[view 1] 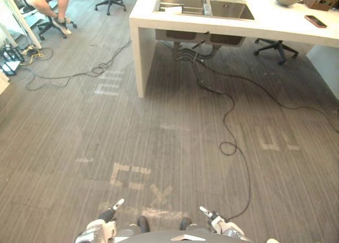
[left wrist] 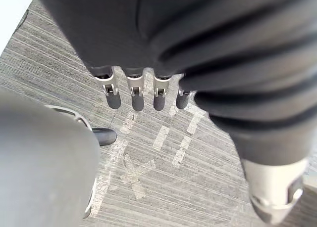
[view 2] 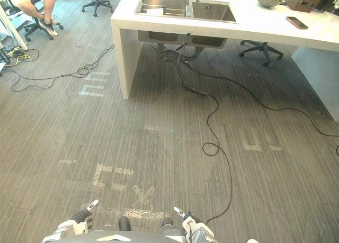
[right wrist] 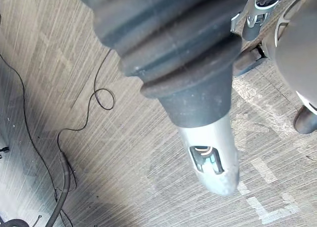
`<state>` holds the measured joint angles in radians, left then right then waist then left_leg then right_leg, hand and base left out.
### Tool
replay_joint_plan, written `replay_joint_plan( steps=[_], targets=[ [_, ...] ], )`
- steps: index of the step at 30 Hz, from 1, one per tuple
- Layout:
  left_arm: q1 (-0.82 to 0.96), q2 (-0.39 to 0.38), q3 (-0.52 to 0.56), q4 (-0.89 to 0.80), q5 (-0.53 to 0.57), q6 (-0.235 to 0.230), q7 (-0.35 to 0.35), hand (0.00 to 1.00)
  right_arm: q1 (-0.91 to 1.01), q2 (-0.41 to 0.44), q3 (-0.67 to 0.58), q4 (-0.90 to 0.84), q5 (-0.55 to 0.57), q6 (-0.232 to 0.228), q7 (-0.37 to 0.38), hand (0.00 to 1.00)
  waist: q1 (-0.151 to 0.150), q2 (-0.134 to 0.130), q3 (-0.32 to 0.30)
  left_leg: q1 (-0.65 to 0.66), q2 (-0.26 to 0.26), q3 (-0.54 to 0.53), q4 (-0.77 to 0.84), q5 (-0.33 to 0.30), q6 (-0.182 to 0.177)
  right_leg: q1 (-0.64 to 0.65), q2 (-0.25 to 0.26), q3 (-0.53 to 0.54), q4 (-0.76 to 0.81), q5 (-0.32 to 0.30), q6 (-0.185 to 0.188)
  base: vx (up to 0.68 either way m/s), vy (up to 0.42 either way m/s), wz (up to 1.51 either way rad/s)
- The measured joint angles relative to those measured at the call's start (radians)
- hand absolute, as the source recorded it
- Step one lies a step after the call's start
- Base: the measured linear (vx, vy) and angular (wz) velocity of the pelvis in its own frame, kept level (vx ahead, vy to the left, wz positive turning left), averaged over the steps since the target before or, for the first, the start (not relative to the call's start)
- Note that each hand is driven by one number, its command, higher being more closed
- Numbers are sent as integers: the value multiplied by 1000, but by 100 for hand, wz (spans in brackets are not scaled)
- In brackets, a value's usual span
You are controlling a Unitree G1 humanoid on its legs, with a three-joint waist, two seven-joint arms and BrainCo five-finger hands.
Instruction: Walk over to the sink, pick up the cup, carry it to the dishwasher, place the cup inside the dishwasher, then close the dishwasher door
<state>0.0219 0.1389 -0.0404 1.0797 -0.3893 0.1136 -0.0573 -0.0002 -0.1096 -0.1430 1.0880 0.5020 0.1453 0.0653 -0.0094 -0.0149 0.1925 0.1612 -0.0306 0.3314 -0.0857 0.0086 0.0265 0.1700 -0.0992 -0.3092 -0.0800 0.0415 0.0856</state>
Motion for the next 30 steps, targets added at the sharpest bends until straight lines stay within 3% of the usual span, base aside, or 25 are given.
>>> replay_joint_plan(
  steps=[1, 3, 7, 9, 11, 12, 14, 16, 17, 19, 20, 22, 23, 24, 25, 26, 27, 28, 29, 30],
  targets=[
    [0, -2, -1, 0, 0, -10, 17, 0, 0, 0, -1, 1, 14, 13, 0, 0, -2, 0, 0, 0, 1, 1, 0, 0, 0, 0, 1, 0, 0, 0, 0, 18, -36, -14],
    [10, -16, -5, 0, -2, -82, 103, 0, 4, -1, -26, 3, 80, 38, -3, 0, -12, 3, 0, 0, 7, 3, 0, -2, -2, -2, 6, 2, 0, -2, -3, -2, -41, -4],
    [37, -32, -8, -27, -14, -117, 136, 0, 7, -23, -30, 7, 179, 71, -11, 0, -4, 11, -5, 1, 14, 15, 0, -11, -9, -15, 10, 10, 13, -19, -12, -27, -28, -8],
    [44, -35, -9, -40, -55, -117, 139, 0, 4, -31, -33, -2, 180, 72, -12, 0, 6, 11, -6, -10, 21, 30, 7, -20, -5, -83, -4, 20, 131, -79, -11, -21, 11, -17],
    [35, -2, -17, -60, -58, -121, 134, 0, -10, -31, -37, -12, 209, 66, -12, 0, 2, -34, 14, -84, 28, 32, 159, -103, 12, -200, -61, 16, 378, -178, 2, 16, -13, 0],
    [29, 4, -18, -60, -61, -127, 135, 0, -17, -32, -37, -12, 221, 62, -12, 0, 6, -41, 25, -102, 38, 36, 203, -129, 14, -231, -75, 12, 450, -192, 3, 8, -67, -17],
    [21, 18, -19, -82, -61, -139, 137, 0, -31, -53, -34, -11, 254, 48, -19, 0, 16, -52, 75, -129, 77, 53, 349, -214, 9, -380, -150, -20, 792, -188, -68, 7, -78, -25],
    [12, 29, -23, -86, -71, -144, 139, 0, -7, -47, -15, 0, 259, 58, -22, 0, 13, -58, 95, -110, 115, 44, 419, -264, -7, -419, -156, -33, 903, -220, -54, 113, -96, -4],
    [11, 29, -25, -86, -97, -147, 136, 0, 28, -22, -12, 0, 263, 56, -20, 0, 5, -59, 97, -86, 131, 28, 417, -266, -14, -422, -144, -47, 859, -252, -37, 187, -119, 16],
    [8, 28, -33, -90, -144, -142, 114, 0, 64, 15, -19, -13, 271, 55, -4, 0, -17, -52, 101, -72, 152, 6, 409, -271, -37, -430, -124, -53, 678, -240, -24, 253, -163, 27],
    [-4, 26, -38, -106, -171, -122, 104, 0, 73, 11, -18, -14, 268, 52, -3, 0, -21, -43, 108, -74, 166, -1, 408, -280, -58, -448, -111, -29, 474, -163, -10, 266, -195, 22],
    [-9, 15, -44, -142, -188, -111, 96, 0, 75, 3, -17, -19, 268, 52, -5, 0, -24, -26, 122, -71, 184, -21, 417, -298, -91, -452, -103, 20, 279, -55, 21, 305, -264, 29],
    [-12, 3, -47, -156, -211, -106, 98, 0, 80, 3, -17, -24, 268, 54, -13, 0, -24, -26, 133, -56, 191, -38, 422, -322, -131, -440, -112, 65, 212, -21, 39, 356, -376, 51],
    [-13, 8, -48, -167, -229, -103, 99, 0, 86, 7, -17, -32, 269, 55, -21, 0, -23, -35, 144, -22, 197, -63, 431, -350, -168, -414, -133, 95, 210, -21, 46, 315, -371, 42],
    [-19, 4, -48, -167, -240, -102, 104, 0, 91, -1, -22, -36, 272, 54, -24, 0, -22, -30, 152, 0, 215, -77, 434, -367, -183, -412, -122, 92, 246, 29, 42, 350, -397, 35],
    [-22, -15, -57, -169, -248, -101, 110, 0, 90, -16, -19, -55, 277, 54, -26, 0, -25, 11, 154, 18, 254, -90, 421, -378, -195, -445, -92, 88, 352, 29, 34, 282, -299, 12],
    [-21, -23, -62, -169, -255, -103, 111, 0, 88, -24, -19, -60, 278, 54, -26, 0, -25, 24, 146, 25, 268, -90, 404, -382, -193, -476, -83, 90, 412, 16, 15, 476, -388, 7],
    [-21, -39, -65, -169, -271, -112, 117, 0, 77, -37, -20, -68, 279, 56, -31, 0, -23, 44, 135, 46, 285, -93, 363, -389, -166, -529, -68, 85, 522, -43, -43, 450, -299, -4],
    [-14, -52, -64, -169, -287, -119, 118, 0, 72, -47, -19, -70, 279, 61, -32, 0, -25, 57, 128, 41, 299, -122, 405, -353, -134, -555, -54, 72, 590, -115, -64, 496, -293, -9],
    [-19, -59, -60, -168, -291, -123, 119, 0, 63, -48, -20, -68, 279, 66, -34, 0, -24, 57, 128, 16, 310, -123, 472, -324, -131, -555, -47, 69, 606, -137, -74, 432, -257, -2]
  ],
)
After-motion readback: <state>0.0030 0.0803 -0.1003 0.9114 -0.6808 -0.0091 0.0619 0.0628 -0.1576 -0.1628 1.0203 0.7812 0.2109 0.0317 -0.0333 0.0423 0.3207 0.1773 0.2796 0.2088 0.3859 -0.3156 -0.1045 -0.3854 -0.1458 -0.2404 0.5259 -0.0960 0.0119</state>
